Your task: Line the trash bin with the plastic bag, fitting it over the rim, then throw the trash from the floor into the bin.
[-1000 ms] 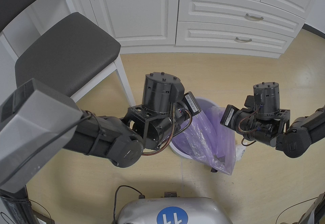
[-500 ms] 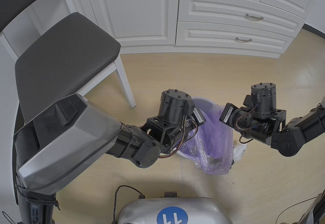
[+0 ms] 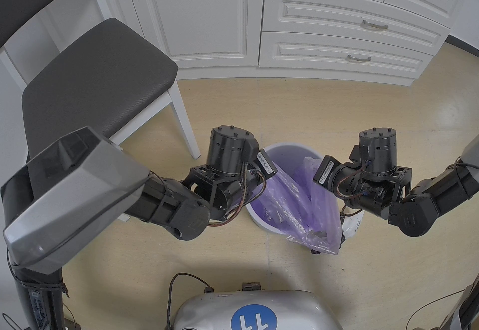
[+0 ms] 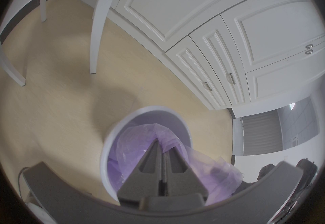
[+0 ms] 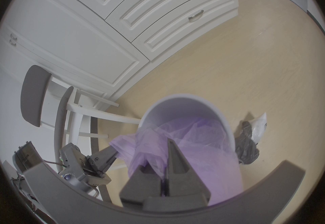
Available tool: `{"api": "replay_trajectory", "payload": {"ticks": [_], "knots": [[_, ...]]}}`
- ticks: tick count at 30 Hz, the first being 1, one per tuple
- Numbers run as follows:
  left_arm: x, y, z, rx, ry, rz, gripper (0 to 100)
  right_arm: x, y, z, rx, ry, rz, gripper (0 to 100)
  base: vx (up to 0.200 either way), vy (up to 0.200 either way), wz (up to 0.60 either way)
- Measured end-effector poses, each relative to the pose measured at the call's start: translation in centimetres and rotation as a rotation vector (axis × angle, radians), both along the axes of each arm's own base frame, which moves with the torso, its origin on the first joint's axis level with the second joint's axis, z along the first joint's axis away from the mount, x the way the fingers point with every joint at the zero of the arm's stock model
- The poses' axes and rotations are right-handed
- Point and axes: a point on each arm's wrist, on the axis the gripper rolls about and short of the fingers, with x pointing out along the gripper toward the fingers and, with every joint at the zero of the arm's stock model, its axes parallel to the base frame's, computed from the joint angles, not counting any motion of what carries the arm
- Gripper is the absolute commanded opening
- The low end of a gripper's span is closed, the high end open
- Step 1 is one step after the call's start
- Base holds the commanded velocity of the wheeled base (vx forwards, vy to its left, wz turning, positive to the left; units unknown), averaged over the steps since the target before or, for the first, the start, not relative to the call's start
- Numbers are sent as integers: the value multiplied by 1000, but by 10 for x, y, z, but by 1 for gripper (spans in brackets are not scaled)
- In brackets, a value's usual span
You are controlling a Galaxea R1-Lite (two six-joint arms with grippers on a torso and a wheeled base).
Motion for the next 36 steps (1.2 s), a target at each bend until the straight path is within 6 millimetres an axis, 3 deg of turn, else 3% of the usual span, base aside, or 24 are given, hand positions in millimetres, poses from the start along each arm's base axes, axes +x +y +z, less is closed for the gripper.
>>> {"api": "replay_trajectory", "payload": {"ticks": [14, 24, 36], "knots": [[-5, 12, 5, 21, -6, 10, 0, 17, 26, -25, 100, 56, -13, 0, 0, 0, 0], [-1, 11, -3, 63, -14, 17, 0, 37, 9, -38, 90, 68, -71, 0, 0, 0, 0], [7, 17, -6, 76, -11, 38, 0, 29, -4, -33, -38, 40, -54, 0, 0, 0, 0]]}}
